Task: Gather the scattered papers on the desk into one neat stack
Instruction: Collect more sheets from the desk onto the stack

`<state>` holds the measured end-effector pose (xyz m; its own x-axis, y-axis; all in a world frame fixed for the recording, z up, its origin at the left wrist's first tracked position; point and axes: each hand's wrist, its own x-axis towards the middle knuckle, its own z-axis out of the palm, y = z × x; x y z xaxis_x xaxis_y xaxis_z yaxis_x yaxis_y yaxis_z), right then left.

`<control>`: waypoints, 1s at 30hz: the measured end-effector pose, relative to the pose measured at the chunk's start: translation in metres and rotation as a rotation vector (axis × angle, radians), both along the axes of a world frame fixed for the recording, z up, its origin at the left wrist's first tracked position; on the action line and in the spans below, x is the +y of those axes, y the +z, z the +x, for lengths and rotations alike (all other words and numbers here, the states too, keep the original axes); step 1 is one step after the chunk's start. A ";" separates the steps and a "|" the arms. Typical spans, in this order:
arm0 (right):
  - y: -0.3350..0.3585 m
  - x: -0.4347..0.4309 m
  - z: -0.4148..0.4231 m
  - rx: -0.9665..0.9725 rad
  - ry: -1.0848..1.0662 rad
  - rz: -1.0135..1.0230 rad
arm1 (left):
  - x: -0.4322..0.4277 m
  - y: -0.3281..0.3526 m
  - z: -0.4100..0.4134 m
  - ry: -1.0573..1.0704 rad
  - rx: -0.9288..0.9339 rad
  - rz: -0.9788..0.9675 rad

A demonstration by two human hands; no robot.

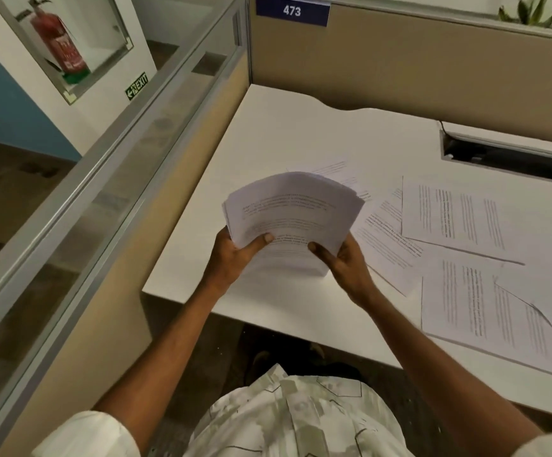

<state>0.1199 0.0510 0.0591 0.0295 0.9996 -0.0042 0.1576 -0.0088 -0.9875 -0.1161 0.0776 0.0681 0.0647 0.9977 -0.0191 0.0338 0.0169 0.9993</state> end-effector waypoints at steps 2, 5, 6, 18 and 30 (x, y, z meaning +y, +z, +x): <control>-0.004 -0.006 -0.004 0.016 -0.002 0.006 | -0.005 -0.003 0.005 0.015 0.001 -0.014; 0.003 -0.013 -0.008 0.079 -0.021 0.043 | -0.011 -0.002 0.005 0.018 -0.020 0.020; 0.004 -0.015 -0.008 0.086 -0.026 0.045 | -0.013 -0.002 0.004 0.006 -0.023 0.036; -0.024 -0.038 0.026 0.088 -0.222 -0.105 | -0.019 -0.018 0.037 -0.129 0.047 -0.132; -0.026 -0.109 0.256 0.318 -0.886 -0.317 | 0.037 -0.049 0.179 -0.209 0.390 -0.125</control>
<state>0.3761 -0.0581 0.0332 0.7166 0.5679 -0.4051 -0.3056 -0.2665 -0.9141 0.0631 0.1141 0.0189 0.2284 0.9525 -0.2016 0.4230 0.0895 0.9017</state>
